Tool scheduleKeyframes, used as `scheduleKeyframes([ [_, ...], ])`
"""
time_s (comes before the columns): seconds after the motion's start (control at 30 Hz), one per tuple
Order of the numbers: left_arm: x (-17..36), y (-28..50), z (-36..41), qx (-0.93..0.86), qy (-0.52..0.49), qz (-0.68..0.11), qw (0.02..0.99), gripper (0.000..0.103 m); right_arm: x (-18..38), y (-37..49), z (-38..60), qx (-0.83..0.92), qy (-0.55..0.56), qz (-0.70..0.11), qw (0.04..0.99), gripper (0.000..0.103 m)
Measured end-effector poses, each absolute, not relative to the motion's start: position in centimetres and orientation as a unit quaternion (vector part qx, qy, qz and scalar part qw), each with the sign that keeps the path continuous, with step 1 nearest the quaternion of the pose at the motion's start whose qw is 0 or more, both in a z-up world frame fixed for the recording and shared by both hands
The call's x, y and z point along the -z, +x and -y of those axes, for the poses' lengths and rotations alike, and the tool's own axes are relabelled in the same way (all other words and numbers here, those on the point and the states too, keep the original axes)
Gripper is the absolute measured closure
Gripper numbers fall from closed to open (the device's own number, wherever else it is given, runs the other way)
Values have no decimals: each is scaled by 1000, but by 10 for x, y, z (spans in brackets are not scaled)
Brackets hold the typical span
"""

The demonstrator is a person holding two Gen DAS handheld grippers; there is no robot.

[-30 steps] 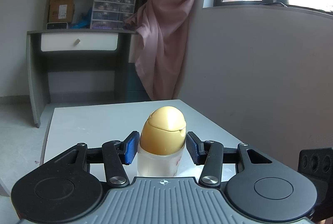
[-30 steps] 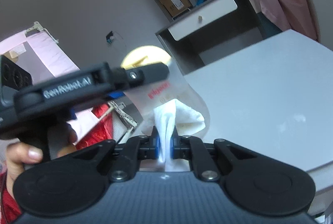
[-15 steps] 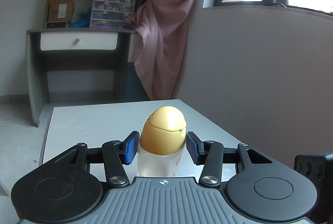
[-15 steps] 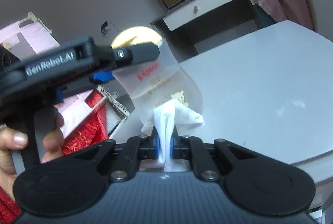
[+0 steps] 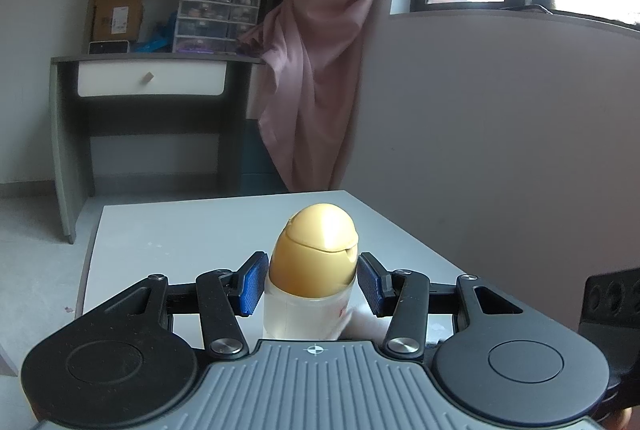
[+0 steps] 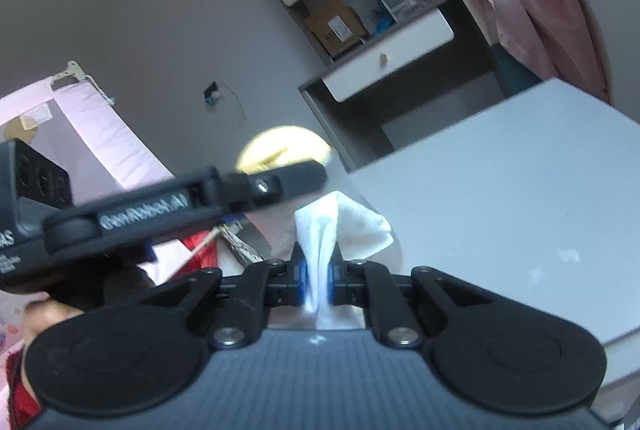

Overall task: Clean container
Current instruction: 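Rub the cloth up and down the bottle's side with the right gripper, then wipe around the bottle's base with the right gripper's cloth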

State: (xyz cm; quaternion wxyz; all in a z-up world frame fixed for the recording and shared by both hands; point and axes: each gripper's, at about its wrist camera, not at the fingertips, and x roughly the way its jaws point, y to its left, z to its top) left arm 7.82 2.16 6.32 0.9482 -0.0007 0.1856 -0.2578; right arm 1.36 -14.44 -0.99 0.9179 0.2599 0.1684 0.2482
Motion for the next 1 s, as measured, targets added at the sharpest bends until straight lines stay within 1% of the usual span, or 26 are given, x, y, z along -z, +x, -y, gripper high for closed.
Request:
scheduleKeyframes([
  [0.2, -65, 79, -21, 255, 6, -187, 949, 53, 25, 20, 146, -247, 271, -197, 909, 93],
  [0.5, -68, 80, -20, 252, 10, -188, 949, 53, 30, 20, 145, -244, 258, -209, 911, 93],
  [0.77, -68, 80, -20, 250, 13, -190, 949, 53, 10, 14, 156, -232, 267, -163, 921, 93],
  [1.0, -68, 79, -20, 248, 15, -193, 949, 53, 9, 16, 154, -235, 262, -159, 923, 93],
])
